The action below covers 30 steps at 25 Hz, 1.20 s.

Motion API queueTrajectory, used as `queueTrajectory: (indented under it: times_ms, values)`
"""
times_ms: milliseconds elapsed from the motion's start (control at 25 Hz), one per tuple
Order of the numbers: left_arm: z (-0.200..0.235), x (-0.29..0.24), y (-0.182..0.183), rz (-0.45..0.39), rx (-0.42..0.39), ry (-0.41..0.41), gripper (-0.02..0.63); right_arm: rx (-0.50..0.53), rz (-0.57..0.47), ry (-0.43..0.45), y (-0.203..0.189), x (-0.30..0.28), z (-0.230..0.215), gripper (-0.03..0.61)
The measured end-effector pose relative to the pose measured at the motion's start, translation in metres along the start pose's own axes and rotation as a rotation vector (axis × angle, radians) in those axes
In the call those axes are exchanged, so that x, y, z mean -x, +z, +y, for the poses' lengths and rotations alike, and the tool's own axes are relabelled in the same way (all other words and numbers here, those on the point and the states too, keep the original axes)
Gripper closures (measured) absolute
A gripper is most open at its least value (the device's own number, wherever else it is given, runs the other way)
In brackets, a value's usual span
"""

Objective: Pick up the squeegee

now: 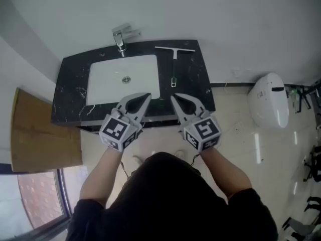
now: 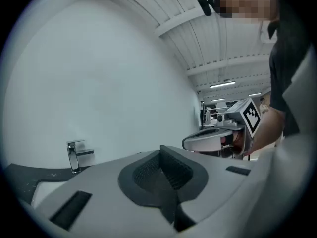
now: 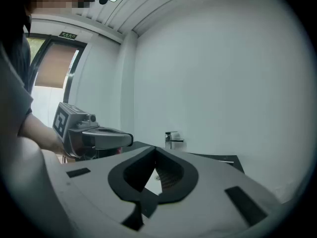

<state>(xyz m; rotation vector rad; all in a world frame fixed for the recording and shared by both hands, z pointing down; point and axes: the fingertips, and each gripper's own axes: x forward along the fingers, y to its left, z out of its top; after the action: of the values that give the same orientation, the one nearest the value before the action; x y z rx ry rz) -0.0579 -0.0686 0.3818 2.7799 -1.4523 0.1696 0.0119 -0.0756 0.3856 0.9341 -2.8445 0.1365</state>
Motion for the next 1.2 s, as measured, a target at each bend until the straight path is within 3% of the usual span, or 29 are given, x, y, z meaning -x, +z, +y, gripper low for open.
queueTrajectory:
  times_ms: [240, 720, 1000, 1200]
  values:
    - [-0.011, -0.019, -0.002, 0.029, -0.009, 0.012, 0.614, -0.022, 0.001, 0.008, -0.005, 0.011, -0.02, 0.569]
    - [-0.039, -0.048, 0.001, 0.045, -0.007, 0.138, 0.614, -0.018, 0.033, 0.088, -0.014, 0.047, -0.061, 0.569]
    - [-0.025, -0.055, -0.008, 0.057, 0.011, 0.141, 0.614, -0.046, 0.059, 0.044, -0.026, 0.037, -0.076, 0.568]
    - [-0.001, -0.067, -0.012, 0.055, 0.007, 0.084, 0.614, -0.076, 0.081, -0.037, -0.029, 0.012, -0.086, 0.507]
